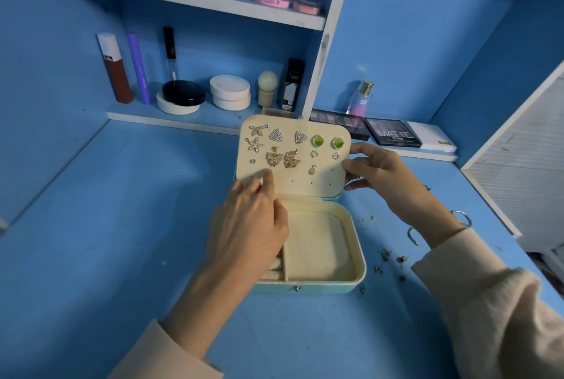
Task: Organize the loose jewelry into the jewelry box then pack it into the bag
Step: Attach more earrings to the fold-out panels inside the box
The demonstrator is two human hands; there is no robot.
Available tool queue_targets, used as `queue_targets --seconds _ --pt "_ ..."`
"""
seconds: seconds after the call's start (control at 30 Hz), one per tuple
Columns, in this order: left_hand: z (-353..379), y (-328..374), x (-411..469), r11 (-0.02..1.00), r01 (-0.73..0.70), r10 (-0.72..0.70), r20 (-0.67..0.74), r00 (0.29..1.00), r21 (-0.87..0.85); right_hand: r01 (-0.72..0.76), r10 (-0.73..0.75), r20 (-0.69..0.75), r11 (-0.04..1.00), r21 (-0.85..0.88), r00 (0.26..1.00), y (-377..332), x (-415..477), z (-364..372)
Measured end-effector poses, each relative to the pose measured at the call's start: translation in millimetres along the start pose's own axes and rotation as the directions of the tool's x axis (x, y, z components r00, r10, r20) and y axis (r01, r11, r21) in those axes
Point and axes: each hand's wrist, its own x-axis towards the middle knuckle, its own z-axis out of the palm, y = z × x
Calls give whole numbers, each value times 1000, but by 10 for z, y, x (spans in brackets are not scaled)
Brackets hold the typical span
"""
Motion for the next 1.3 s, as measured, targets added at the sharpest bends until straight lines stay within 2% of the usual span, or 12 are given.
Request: queue_targets --seconds 0.3,0.63,0.7,0.83,0.87,0.9,0.97,1.03,1.2,1.3 --pt "6 -38 12 997 -29 29 -5 1000 -64 3 -3 -1 1000 13 1000 0 -11 -3" --pt "-9 -4 20 999 -30 31 47 998 -26 -21 21 -6 1000 5 1000 -6 -16 -1" --pt "-32 -4 27 995 -9 10 4 1000 -101 -22 22 -6 1000 6 1000 -11 -22 -1" --pt "-63 -145 112 961 16 -92 -263 960 -276 -25 25 -4 1000 -5 1000 -12 -25 -6" --pt "-56 -208 163 947 42 -140 -290 947 -318 -23 23 -3 1000 -10 1000 -8 -22 -4" --pt "-52 -261 223 919 86 -195 -256 947 -385 -21 21 -3 1000 -15 1000 -5 -23 -5" --pt "-37 -333 322 816 191 -274 -74 959 -546 -14 14 -4 1000 -17 1000 0 -23 -1" --pt "21 -393 363 727 203 -244 30 969 -655 -9 9 -8 1000 -14 1000 10 -30 -1" --pt "82 -440 351 585 175 -260 21 965 -792 6 -6 5 999 -31 1000 55 -95 -71" --pt "74 -437 330 567 173 -260 24 965 -806 18 -16 18 996 -91 1000 50 -181 -170"
